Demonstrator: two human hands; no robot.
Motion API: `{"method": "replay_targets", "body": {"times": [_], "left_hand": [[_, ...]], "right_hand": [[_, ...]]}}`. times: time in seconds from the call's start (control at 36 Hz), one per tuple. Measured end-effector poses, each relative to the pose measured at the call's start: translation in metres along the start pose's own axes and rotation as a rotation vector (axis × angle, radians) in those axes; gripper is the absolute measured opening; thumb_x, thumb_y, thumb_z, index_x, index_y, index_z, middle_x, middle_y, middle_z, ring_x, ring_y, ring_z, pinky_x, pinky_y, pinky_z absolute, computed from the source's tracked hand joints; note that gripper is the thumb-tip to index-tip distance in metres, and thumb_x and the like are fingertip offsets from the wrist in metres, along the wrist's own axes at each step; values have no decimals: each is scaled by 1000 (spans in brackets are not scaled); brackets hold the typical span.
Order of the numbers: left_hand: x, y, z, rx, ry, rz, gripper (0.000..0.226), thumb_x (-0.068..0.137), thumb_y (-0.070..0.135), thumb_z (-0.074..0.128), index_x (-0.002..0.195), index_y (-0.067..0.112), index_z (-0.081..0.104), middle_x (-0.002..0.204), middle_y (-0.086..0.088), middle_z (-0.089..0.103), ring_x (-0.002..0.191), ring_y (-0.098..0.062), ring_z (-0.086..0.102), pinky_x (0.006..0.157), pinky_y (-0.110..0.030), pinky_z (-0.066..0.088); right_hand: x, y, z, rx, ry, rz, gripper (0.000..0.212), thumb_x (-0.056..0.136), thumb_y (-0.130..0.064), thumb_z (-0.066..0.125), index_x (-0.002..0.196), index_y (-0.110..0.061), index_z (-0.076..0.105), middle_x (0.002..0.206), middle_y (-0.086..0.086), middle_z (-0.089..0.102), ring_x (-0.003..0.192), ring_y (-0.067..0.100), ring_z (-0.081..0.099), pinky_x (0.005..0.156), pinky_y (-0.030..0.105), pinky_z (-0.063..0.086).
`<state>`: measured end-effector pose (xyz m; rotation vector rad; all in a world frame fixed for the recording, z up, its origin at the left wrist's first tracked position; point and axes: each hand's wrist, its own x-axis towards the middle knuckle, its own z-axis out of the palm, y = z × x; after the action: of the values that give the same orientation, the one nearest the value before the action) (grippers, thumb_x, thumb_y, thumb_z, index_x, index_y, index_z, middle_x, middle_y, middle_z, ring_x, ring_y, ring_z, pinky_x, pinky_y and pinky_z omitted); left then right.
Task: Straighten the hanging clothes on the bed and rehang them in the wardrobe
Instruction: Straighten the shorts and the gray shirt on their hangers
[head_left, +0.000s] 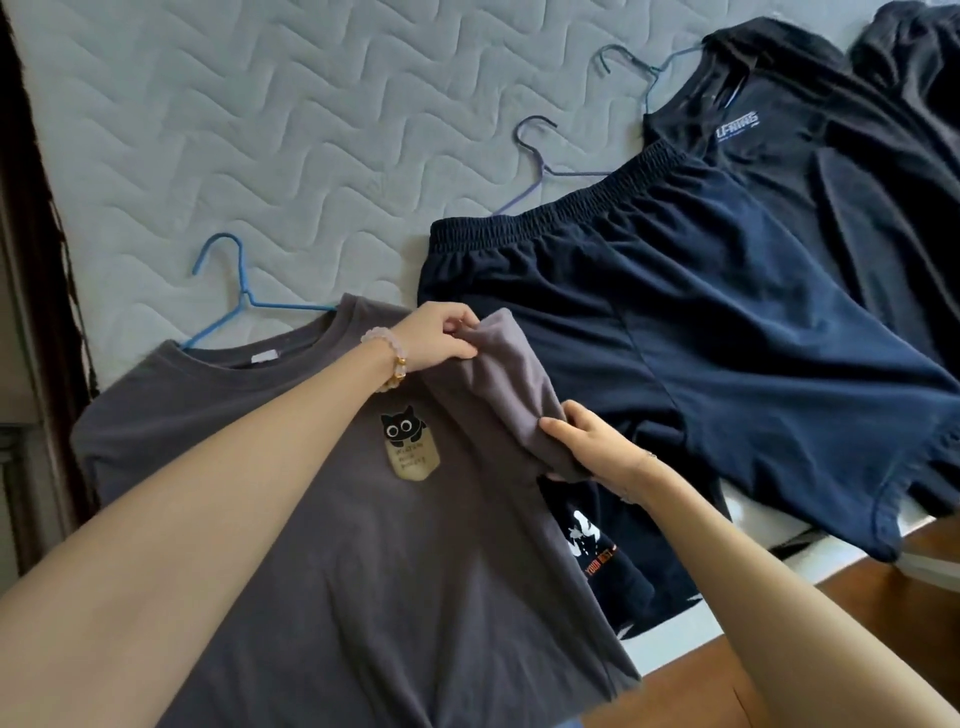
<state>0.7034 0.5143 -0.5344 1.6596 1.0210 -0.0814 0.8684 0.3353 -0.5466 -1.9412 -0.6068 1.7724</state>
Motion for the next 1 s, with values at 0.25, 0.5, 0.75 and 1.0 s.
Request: {"method": "replay_targets", "body": {"times": [0.25, 0.5, 0.75, 1.0], "left_hand": [[17, 29, 11, -37, 192, 95, 13, 79, 25, 68, 79, 13, 63, 75, 0, 53, 73, -12, 47, 73, -27, 36], [42, 59, 28, -62, 569, 110, 26, 78, -1, 59, 98, 13, 68, 93, -2, 60, 85, -11, 55, 80, -21, 44], [-43, -45, -7, -89, 725, -116, 28, 83, -2, 55, 106, 9, 65, 103, -6, 66, 86, -10, 55, 82, -19, 45], [-230, -208, -57, -119, 1191, -501, 21, 83, -2, 53, 100, 6, 62, 103, -15, 63, 84, -21, 58, 83, -35, 49]], "right_hand": [[-2, -17, -53, -19, 395, -319, 46, 72, 3, 73, 110, -21, 61, 90, 0, 63, 81, 10, 58, 77, 21, 50], [18, -9, -66, -178, 719, -271, 51, 78, -3, 67, 125, -18, 54, 82, -6, 56, 86, 16, 55, 81, 25, 40], [7, -9, -29, -363, 791, -319, 39, 79, 0, 53, 115, -14, 58, 103, 10, 64, 98, 29, 58, 91, 42, 47], [17, -39, 123, -539, 287, -440, 23, 84, -8, 60, 106, -14, 66, 97, 2, 69, 87, 17, 63, 81, 22, 43]]}}
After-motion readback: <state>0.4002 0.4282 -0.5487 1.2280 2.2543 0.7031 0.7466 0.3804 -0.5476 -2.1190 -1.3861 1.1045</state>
